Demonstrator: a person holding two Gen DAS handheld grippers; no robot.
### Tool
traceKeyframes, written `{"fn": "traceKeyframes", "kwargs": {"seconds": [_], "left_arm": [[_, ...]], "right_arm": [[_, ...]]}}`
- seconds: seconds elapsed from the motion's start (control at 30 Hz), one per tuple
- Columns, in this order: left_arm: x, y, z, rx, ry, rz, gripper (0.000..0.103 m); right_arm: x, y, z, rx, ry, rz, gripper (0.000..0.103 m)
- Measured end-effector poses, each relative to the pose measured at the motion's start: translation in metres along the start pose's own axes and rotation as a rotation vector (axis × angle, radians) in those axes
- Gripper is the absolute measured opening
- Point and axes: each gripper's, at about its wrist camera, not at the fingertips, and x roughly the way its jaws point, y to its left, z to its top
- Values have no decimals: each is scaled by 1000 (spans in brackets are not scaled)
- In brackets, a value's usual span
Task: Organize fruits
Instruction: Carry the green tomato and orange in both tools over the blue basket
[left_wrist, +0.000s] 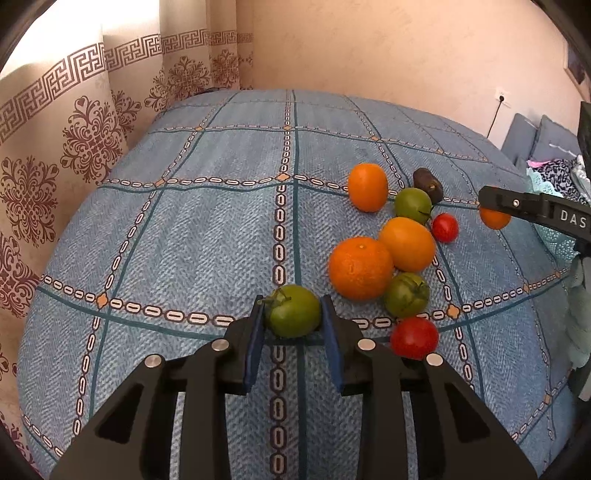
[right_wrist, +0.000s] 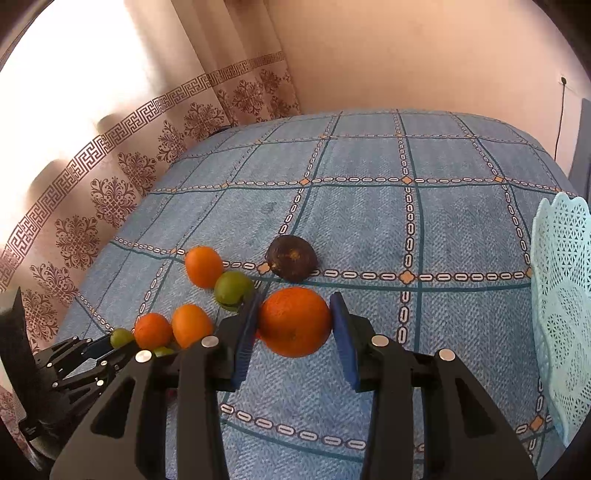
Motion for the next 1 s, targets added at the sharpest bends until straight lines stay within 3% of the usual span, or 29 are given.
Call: {"fn": "traceKeyframes", "kwargs": {"seconds": [0.6, 1.0], "left_arm": [[-61, -54, 22, 81, -132, -51, 30], [-73, -126, 48, 171, -176, -108, 30]], "right_arm": [[-70, -23, -8, 41, -120, 12, 40], [-128, -86, -20, 147, -219, -71, 40]]}}
